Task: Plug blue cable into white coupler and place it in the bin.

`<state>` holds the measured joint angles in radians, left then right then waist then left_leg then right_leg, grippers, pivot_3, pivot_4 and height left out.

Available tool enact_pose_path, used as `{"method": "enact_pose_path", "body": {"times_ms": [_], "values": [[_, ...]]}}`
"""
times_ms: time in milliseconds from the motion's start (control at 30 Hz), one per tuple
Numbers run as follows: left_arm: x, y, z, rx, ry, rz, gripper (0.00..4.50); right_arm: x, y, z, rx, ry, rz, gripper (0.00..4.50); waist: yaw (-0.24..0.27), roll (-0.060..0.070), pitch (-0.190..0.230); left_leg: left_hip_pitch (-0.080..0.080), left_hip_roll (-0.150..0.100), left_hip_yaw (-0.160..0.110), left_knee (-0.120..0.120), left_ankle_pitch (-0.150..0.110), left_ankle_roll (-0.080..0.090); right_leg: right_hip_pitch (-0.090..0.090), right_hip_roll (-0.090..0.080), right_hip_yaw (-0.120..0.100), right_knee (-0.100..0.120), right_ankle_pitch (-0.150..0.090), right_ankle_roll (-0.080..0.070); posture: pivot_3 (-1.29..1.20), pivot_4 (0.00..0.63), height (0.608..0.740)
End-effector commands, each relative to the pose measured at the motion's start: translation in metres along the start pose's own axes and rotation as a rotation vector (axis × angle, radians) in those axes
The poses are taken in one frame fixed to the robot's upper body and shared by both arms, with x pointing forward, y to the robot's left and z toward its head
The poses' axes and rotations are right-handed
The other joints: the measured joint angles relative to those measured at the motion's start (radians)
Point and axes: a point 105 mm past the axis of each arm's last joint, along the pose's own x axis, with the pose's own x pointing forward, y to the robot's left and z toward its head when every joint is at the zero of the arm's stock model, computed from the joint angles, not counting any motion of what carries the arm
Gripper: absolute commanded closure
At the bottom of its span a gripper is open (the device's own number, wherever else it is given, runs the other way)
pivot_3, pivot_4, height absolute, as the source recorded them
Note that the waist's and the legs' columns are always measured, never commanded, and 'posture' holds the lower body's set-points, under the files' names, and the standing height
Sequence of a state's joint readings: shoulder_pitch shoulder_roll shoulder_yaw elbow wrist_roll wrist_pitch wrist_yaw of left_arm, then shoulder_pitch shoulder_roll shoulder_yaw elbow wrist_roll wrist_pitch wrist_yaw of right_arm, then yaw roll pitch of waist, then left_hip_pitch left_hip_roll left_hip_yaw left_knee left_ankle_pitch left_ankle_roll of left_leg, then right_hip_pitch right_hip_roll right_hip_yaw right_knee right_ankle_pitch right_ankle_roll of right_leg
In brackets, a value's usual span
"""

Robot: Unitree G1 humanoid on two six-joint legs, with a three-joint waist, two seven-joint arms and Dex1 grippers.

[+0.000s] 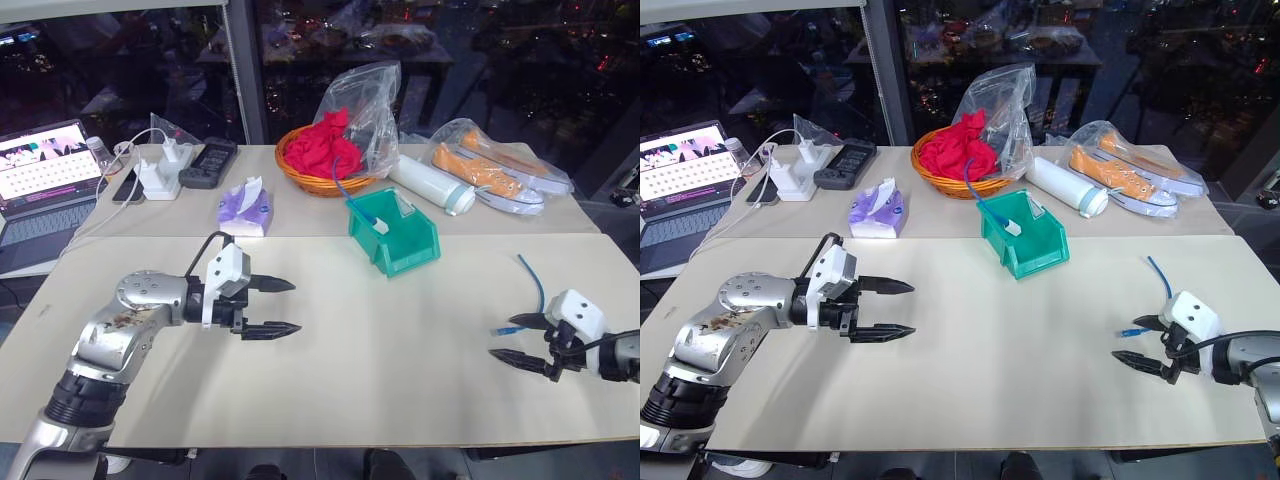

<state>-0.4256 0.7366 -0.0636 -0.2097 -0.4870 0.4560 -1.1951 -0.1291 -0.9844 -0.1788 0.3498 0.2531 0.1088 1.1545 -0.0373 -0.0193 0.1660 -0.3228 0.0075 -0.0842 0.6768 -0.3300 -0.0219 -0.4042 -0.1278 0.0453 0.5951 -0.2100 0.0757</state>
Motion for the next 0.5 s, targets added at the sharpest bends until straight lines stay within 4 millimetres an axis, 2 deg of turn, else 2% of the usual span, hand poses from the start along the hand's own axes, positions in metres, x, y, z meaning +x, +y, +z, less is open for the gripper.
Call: {"method": "enact_pose_path", "body": {"times_ms": [33, 167, 233, 333, 367, 433, 500], "values": [[-0.002, 0.003, 0.015, 0.074, -0.038, 0.023, 0.52, 0.001, -0.006, -0.003, 0.011, -0.003, -0.008, 1.15, -0.001, 0.0, 0.0, 0.0, 0.0, 0.0, 0.0, 0.0, 0.0, 0.0, 0.0, 0.0, 0.0, 0.0, 0.0, 0.0, 0.15, 0.74], [-0.003, 0.006, 0.018, 0.08, -0.047, 0.041, 0.52, 0.008, 0.001, -0.007, 0.083, -0.023, 0.004, 2.53, -0.001, 0.0, 0.0, 0.0, 0.0, 0.0, 0.0, 0.0, 0.0, 0.0, 0.0, 0.0, 0.0, 0.0, 0.0, 0.0, 0.15, 0.74], [-0.001, 0.005, 0.017, 0.081, -0.048, 0.036, 0.52, 0.01, 0.004, -0.015, 0.074, 0.012, 0.012, 3.21, -0.001, 0.0, 0.0, 0.0, 0.0, 0.0, 0.0, 0.0, -0.001, 0.0, 0.0, 0.0, 0.0, 0.0, 0.0, 0.0, 0.15, 0.74], [0.001, 0.003, 0.017, 0.082, -0.049, 0.026, 0.52, 0.01, 0.007, -0.015, 0.079, 0.011, 0.025, 4.26, -0.001, 0.0, 0.0, 0.0, 0.0, 0.0, 0.001, 0.0, 0.0, 0.001, 0.0, 0.0, 0.0, 0.0, 0.0, 0.0, 0.15, 0.74], [0.002, 0.003, 0.017, 0.082, -0.052, 0.026, 0.52, 0.009, 0.008, -0.013, 0.08, 0.007, 0.032, 4.44, -0.001, 0.0, 0.0, 0.0, 0.0, 0.0, 0.001, 0.0, 0.0, 0.001, 0.0, 0.0, 0.0, 0.0, 0.0, 0.0, 0.15, 0.74], [0.003, 0.004, 0.018, 0.081, -0.055, 0.026, 0.52, 0.007, 0.014, -0.002, 0.088, -0.023, 0.059, 4.46, -0.001, 0.0, 0.0, 0.0, 0.0, 0.0, 0.0, 0.0, 0.0, 0.001, 0.0, 0.0, 0.0, 0.0, 0.0, 0.0, 0.15, 0.74], [0.003, 0.005, 0.017, 0.079, -0.055, 0.025, 0.52, 0.009, 0.031, 0.012, 0.064, -0.041, 0.124, 4.46, 0.001, 0.0, 0.0, 0.0, 0.0, 0.0, 0.0, 0.0, 0.0, 0.001, 0.0, 0.0, 0.0, 0.0, 0.0, 0.0, 0.15, 0.74]]}}
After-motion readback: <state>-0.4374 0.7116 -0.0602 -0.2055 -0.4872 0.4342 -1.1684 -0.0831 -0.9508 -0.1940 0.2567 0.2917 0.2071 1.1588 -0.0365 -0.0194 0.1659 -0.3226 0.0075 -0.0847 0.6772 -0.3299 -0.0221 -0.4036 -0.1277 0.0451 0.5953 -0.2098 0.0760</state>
